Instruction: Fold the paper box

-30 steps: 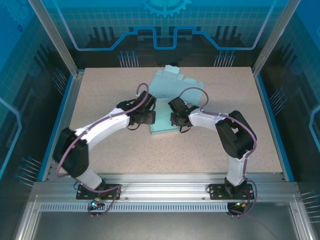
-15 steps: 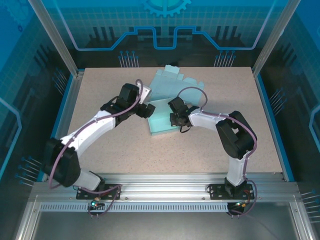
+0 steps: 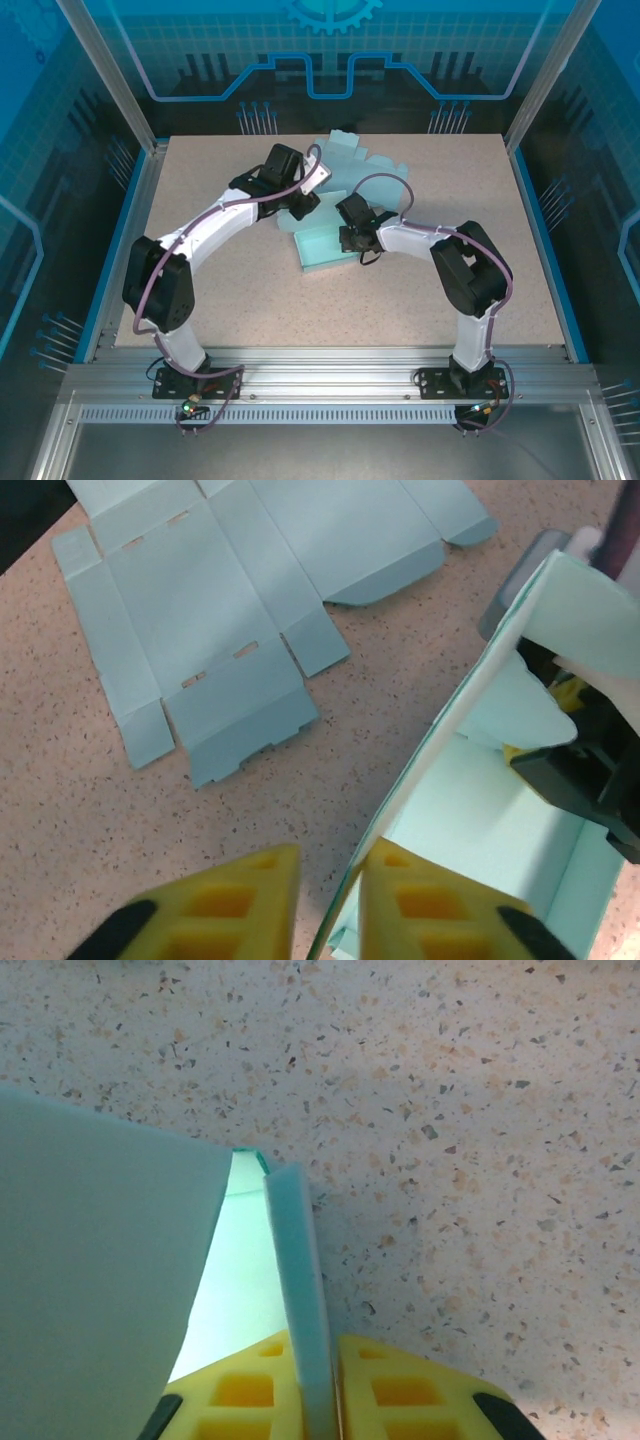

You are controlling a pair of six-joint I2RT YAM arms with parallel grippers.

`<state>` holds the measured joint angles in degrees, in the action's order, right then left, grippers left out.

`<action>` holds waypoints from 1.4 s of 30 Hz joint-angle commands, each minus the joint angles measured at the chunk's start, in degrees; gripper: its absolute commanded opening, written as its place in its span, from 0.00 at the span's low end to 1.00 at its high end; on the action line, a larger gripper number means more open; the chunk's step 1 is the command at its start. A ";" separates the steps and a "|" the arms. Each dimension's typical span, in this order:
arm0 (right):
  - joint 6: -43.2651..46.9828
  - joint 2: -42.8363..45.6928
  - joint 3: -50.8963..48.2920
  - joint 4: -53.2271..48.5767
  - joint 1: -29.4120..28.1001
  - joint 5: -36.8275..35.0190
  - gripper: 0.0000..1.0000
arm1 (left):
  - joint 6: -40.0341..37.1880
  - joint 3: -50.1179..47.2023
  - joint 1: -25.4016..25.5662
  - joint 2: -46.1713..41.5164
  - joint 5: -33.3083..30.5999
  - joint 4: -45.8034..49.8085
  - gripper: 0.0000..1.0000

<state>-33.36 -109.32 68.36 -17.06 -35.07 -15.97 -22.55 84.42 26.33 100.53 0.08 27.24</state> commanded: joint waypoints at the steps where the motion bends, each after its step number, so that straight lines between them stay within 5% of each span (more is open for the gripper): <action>1: 5.23 -3.13 -2.61 -12.21 -1.49 -2.07 0.15 | 5.22 2.33 -0.84 4.24 -6.43 2.21 0.12; 6: 3.46 -3.35 -2.74 -12.63 -1.44 -4.51 0.15 | 8.83 4.28 -0.94 6.91 -8.58 5.96 0.03; 20: -4.90 -17.91 10.07 -32.48 -6.73 -27.14 0.01 | 14.47 4.48 -1.57 6.76 -5.10 6.75 0.03; 28: -5.84 -17.87 9.82 -32.10 -8.05 -26.15 0.00 | 14.92 3.69 -1.55 6.92 -5.17 6.08 0.04; 38: -0.76 -5.55 7.67 -26.61 -8.02 -21.92 0.55 | 12.21 1.89 -1.57 4.99 -4.84 4.18 0.04; 42: 1.03 -2.00 7.85 -24.95 -7.66 -19.78 0.69 | 10.83 1.63 -1.48 4.64 -4.28 3.81 0.04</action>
<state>-34.44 -114.50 76.88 -40.10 -43.16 -39.09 -11.75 86.63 25.21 106.04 -4.05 31.40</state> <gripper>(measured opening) 0.663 0.055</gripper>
